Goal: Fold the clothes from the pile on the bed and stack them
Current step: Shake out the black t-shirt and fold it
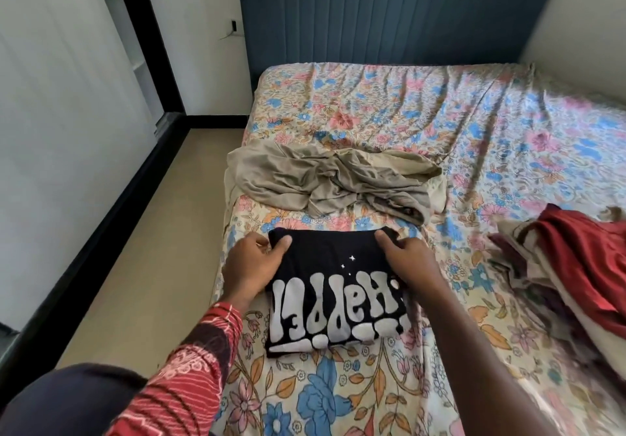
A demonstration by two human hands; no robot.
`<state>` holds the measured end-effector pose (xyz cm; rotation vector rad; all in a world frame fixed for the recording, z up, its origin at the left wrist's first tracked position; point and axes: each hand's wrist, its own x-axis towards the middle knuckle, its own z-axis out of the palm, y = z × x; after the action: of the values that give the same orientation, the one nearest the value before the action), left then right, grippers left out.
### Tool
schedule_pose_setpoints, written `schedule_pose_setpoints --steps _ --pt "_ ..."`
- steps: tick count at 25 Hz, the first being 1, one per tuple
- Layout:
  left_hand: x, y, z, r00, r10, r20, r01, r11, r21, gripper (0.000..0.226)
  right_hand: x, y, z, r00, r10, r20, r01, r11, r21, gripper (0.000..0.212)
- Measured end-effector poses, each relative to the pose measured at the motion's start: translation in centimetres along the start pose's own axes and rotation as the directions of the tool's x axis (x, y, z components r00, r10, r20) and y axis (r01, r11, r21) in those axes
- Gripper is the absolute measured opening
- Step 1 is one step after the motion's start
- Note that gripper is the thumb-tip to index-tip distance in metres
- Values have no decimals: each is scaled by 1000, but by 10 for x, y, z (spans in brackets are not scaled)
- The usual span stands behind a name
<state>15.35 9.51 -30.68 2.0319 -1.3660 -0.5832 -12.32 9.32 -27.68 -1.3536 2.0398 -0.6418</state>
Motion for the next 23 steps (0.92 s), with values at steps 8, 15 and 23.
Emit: schedule_pose_setpoints --steps 8,15,23 --pt "20 43 -10 968 3 253 107 901 -420 25 -14 -15 -6 975 -192 -113 222 866 449 21" --pt "24 109 -84 919 387 72 -183 582 -792 38 -69 -48 -94 729 -606 -318 676 566 471 18" --pt "-15 -42 -75 926 105 363 -5 964 -266 55 -157 29 51 351 -820 451 931 255 -261 43"
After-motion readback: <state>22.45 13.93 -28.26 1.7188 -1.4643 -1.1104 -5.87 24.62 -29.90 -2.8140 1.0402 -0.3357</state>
